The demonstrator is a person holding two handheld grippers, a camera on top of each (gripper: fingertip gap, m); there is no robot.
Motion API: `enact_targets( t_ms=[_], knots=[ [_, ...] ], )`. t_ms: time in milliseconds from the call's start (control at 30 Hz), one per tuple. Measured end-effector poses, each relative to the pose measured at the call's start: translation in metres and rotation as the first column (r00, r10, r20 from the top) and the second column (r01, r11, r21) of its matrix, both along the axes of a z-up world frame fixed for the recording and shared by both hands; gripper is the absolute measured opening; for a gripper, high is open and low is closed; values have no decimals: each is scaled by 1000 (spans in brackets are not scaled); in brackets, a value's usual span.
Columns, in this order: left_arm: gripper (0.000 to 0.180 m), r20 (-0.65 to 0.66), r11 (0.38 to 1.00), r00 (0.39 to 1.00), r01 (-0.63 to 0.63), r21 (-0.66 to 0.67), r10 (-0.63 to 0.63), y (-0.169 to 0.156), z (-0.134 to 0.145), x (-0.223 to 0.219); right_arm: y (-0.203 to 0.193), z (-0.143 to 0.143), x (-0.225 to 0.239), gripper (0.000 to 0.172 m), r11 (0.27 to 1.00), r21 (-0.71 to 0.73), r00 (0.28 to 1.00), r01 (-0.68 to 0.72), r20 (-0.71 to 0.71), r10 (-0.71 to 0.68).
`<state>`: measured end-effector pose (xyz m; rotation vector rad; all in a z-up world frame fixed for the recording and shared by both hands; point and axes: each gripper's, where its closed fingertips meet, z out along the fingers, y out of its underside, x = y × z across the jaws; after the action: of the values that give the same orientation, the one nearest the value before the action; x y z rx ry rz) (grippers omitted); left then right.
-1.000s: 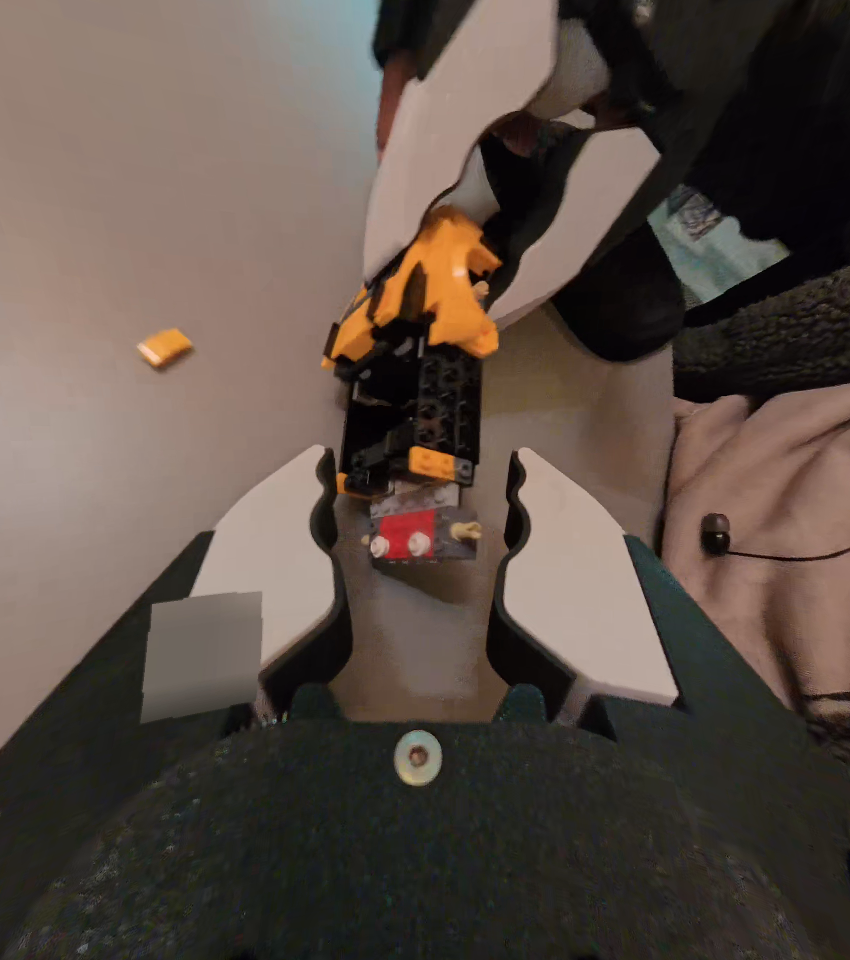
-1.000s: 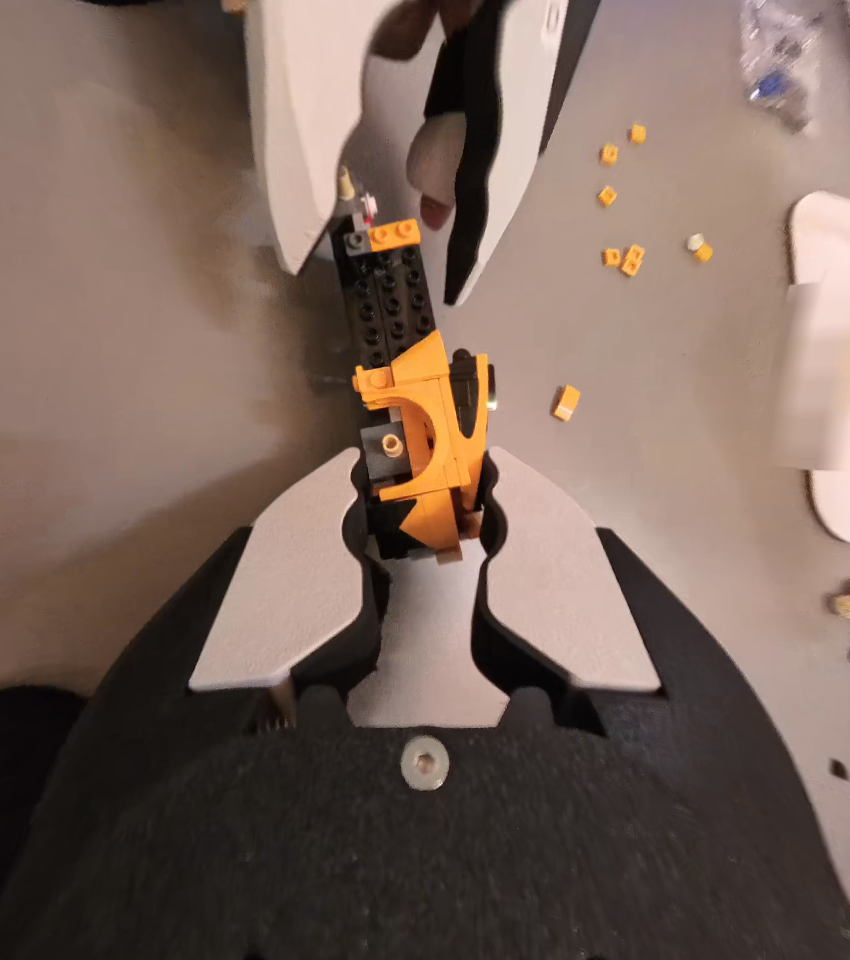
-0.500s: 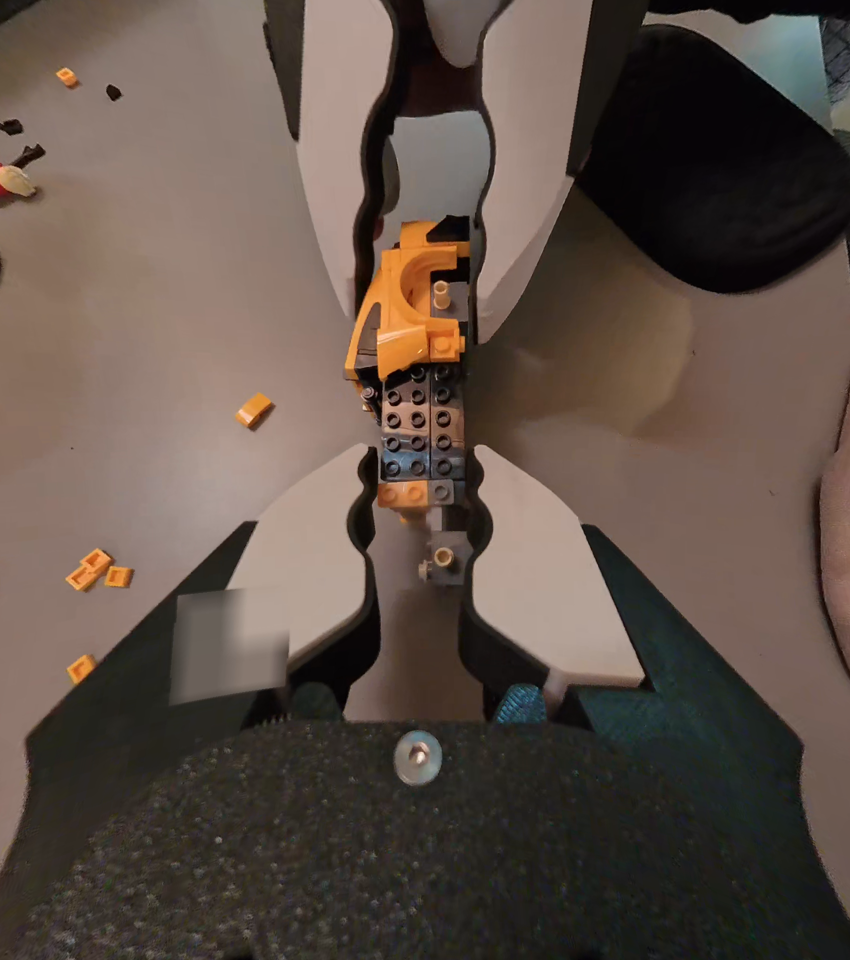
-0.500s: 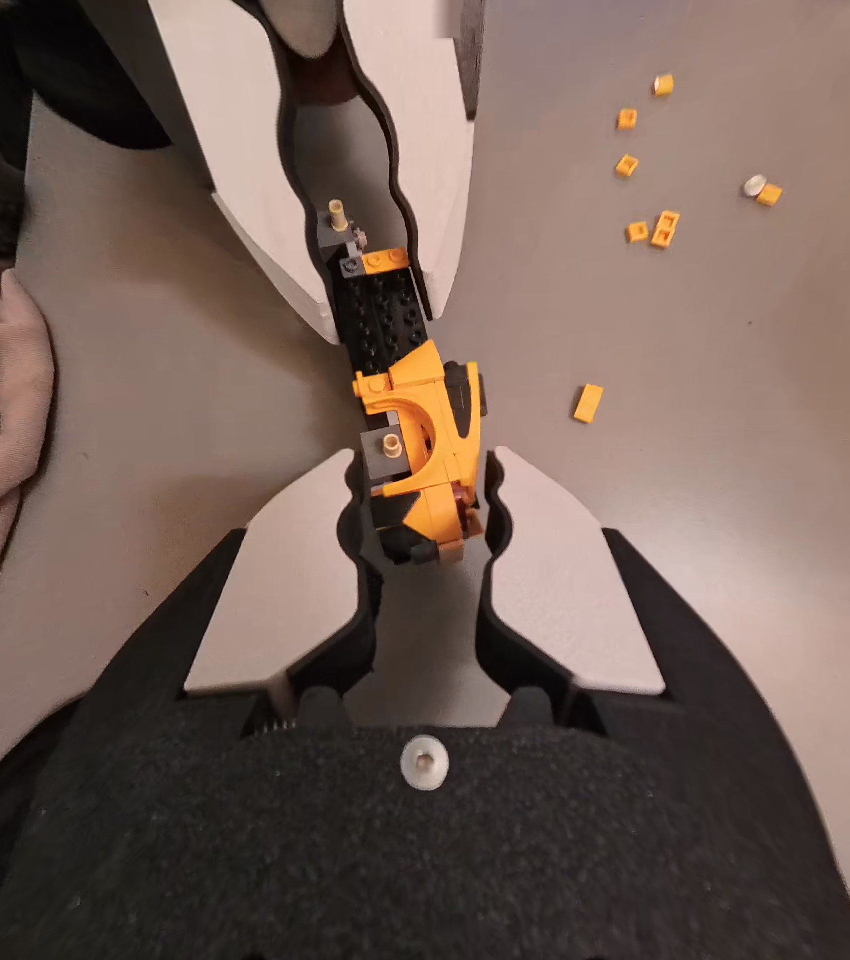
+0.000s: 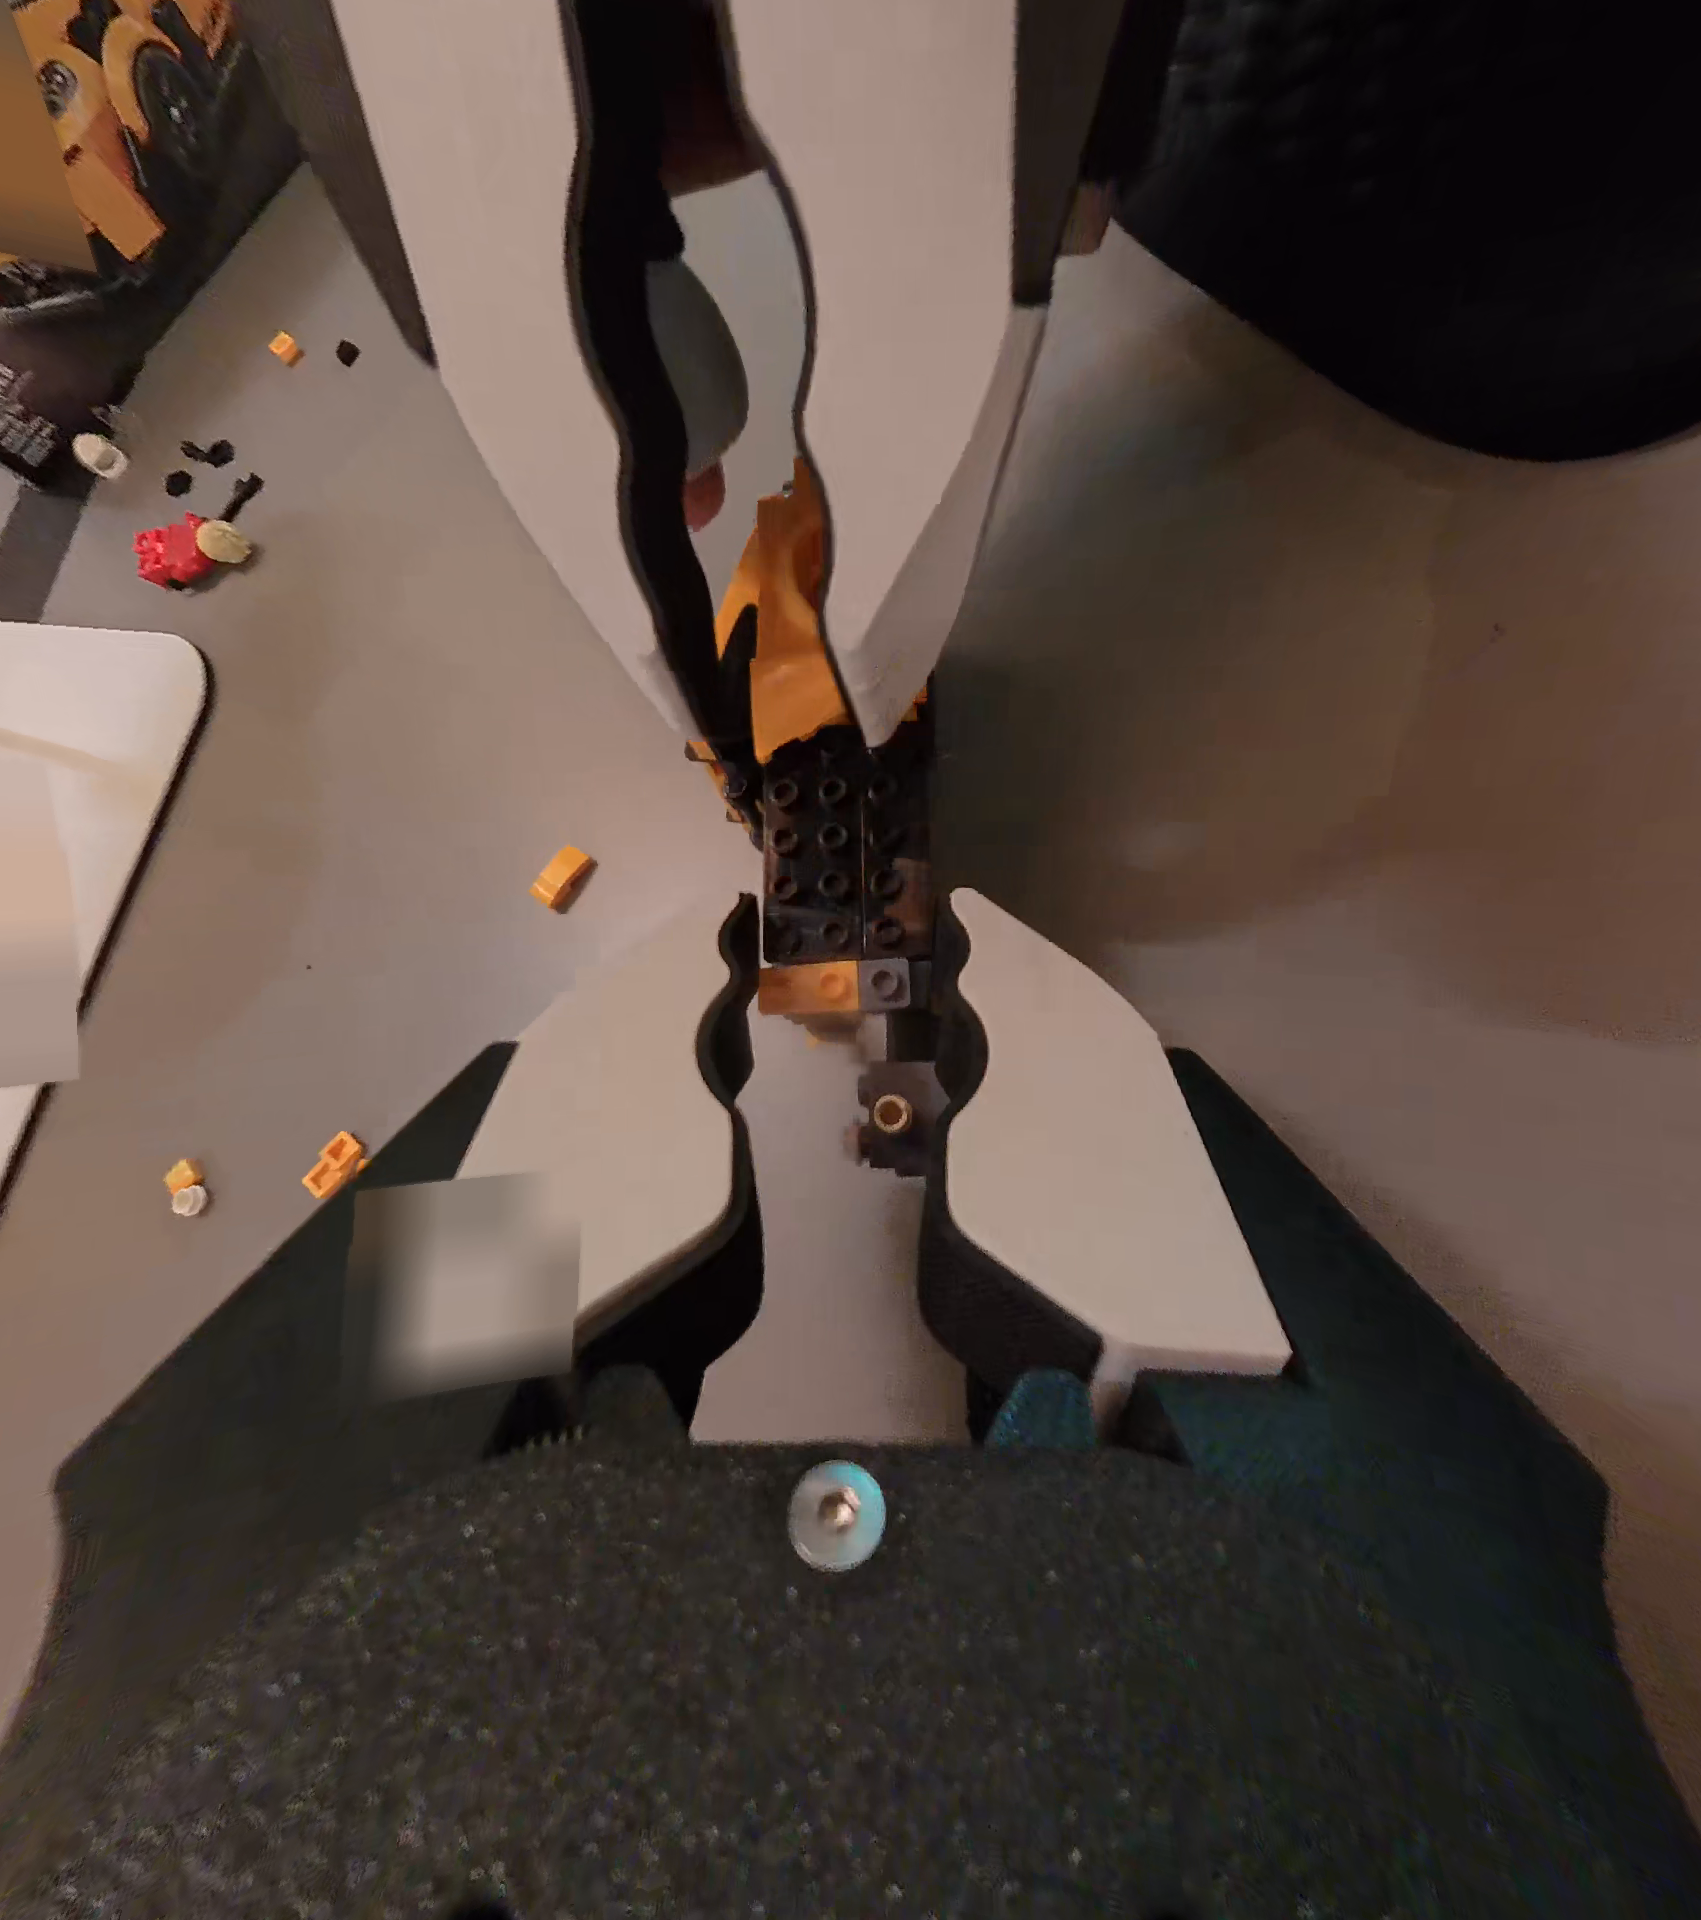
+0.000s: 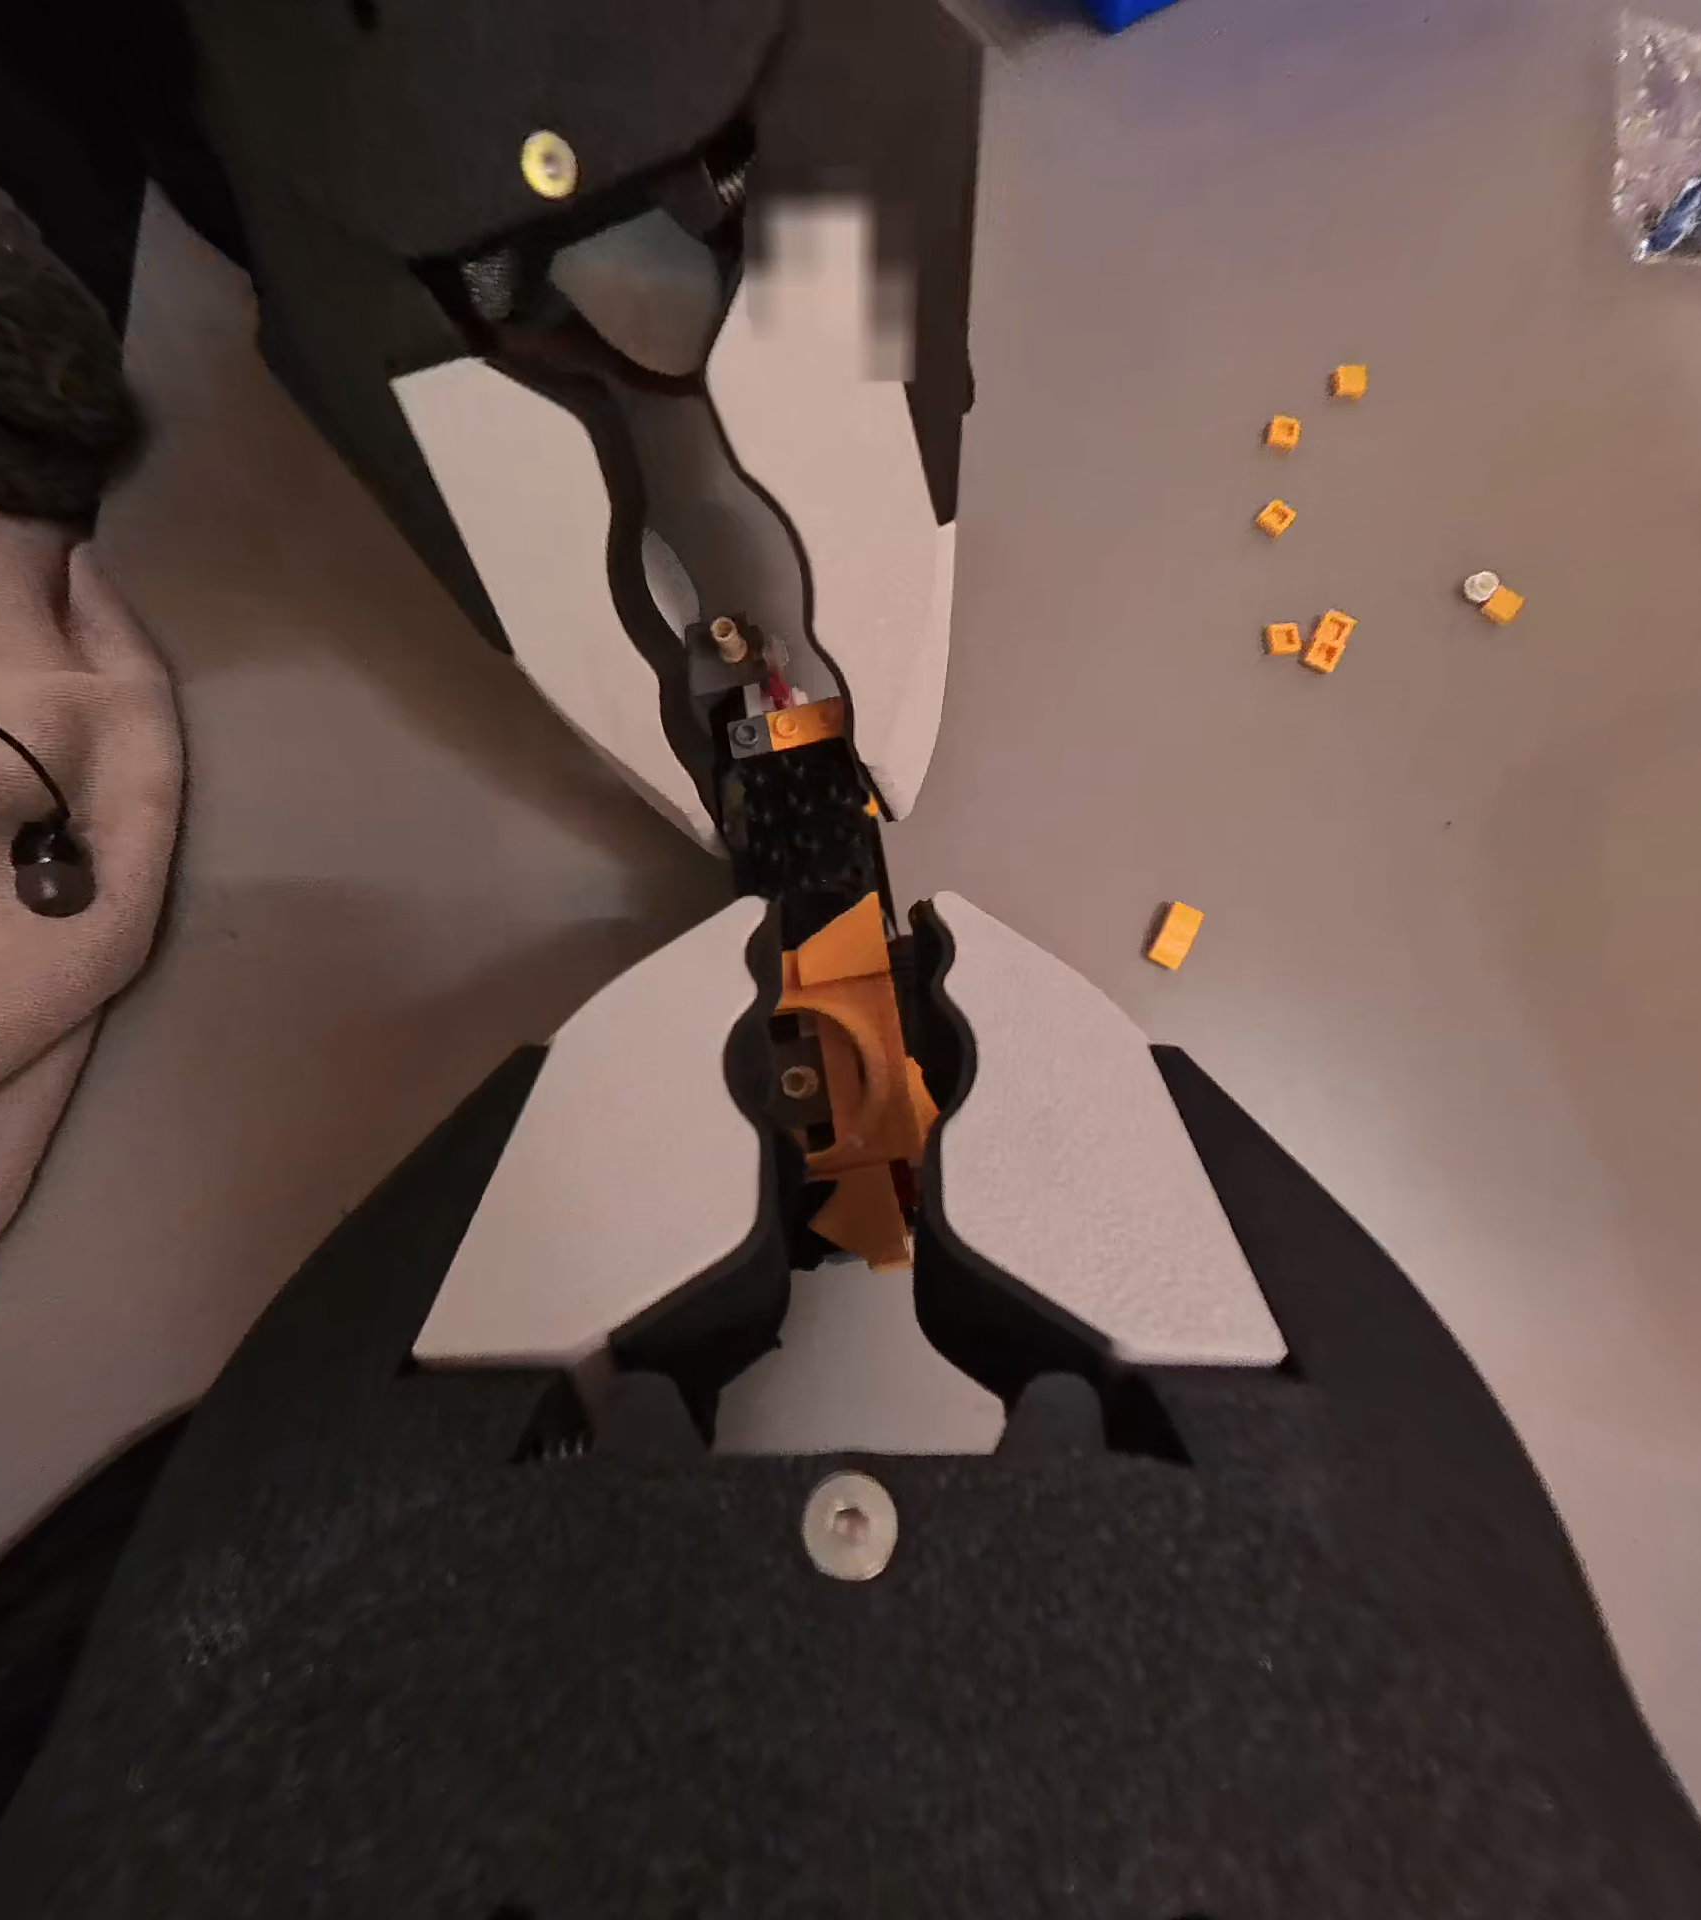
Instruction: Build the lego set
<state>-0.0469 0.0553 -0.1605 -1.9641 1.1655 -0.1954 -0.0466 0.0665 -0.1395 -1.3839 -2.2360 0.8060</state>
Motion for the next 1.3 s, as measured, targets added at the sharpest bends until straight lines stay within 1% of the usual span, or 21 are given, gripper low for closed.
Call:
enact_targets(
  t_ms=[100,200,300,367,400,433,467,567,800,1000,1067,1100,1167,1200,1300],
  knots=[
    [32,-30,999,999,-28,47,29,0,0,1,-2,-4,0,15,998,55,999,43,28,-44],
    [32,-46,995,997,-58,79,62,-1,0,1,-2,-4,0,16,985,105,991,135,6,-136],
    [32,-34,994,996,-81,74,84,0,0,1,0,-3,-1,17,962,145,973,231,-44,-227],
    [32,-28,994,996,-81,72,83,0,0,1,1,-3,0,17,950,129,958,285,-59,-279],
    [32,-26,994,996,-77,73,80,0,0,2,2,-2,0,13,943,109,949,313,-65,-308],
    [32,-27,994,997,-77,76,79,0,0,3,2,-2,1,13,939,89,943,331,-60,-327],
    [32,-30,994,996,-76,78,78,0,0,3,2,-2,1,13,937,77,940,340,-53,-337],
    [31,-27,994,996,-78,78,80,0,-1,4,2,-2,3,13,931,132,941,339,-56,-335],
    [32,-18,993,996,-90,74,92,2,-1,4,4,-2,4,13,916,102,921,389,-12,-390],
    [31,0,994,996,-86,63,86,3,-1,4,4,-1,4,14,917,106,922,385,-14,-386],
    [31,4,996,997,-75,58,74,3,-1,3,6,0,4,22,914,107,920,392,-35,-391],
    [31,14,996,998,-70,50,69,3,-1,3,3,4,3,32,925,84,929,370,-59,-366],
    [32,39,999,998,-45,19,44,4,-1,1,-4,14,2,42,949,9,943,316,-114,-313],
    [31,51,1000,998,-28,7,27,4,-1,-1,-4,18,3,48,956,-5,947,295,-135,-293],
    [31,80,997,995,67,-28,-65,3,-1,-2,8,19,13,55,972,12,957,233,-180,-227]
  ],
)
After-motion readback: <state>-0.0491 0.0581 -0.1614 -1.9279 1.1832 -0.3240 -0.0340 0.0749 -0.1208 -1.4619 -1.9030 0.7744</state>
